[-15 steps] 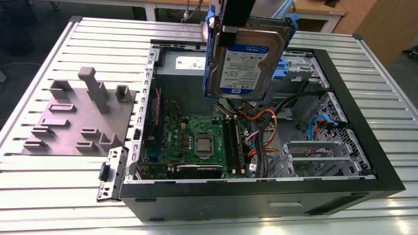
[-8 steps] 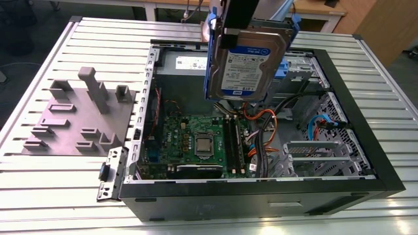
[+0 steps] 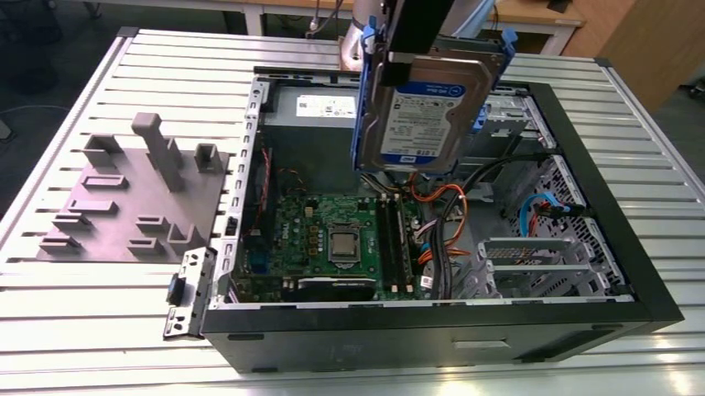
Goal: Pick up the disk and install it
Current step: 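Insert the disk into the insertion slot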
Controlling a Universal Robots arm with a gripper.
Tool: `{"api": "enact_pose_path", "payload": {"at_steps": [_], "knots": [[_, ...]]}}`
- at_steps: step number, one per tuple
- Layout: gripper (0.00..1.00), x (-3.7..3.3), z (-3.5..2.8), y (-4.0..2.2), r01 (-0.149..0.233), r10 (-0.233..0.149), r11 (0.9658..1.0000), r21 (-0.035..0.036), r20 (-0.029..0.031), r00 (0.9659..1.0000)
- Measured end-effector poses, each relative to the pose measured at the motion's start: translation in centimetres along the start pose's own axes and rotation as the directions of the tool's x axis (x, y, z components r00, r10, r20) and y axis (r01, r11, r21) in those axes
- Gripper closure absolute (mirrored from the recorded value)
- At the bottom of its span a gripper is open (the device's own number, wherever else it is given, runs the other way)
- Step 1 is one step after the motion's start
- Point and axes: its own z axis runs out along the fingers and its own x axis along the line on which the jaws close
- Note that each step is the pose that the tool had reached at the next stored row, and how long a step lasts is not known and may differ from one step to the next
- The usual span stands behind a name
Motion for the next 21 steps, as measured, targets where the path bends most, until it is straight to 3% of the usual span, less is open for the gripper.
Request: {"api": "enact_pose_path", "payload": {"at_steps": [8, 15, 21], "knots": [[0.64, 0.69, 0.1, -0.12, 0.0, 0.0, 1.0, 0.0, 0.0001, 1.0], [0.64, 0.7, 0.25, -1.04, 0.0, 0.0, 1.0, -0.0002, 0.0, 1.0], [0.64, 0.69, 0.31, -1.06, 0.0, 0.0, 1.0, -0.0003, 0.0, 1.0]]}}
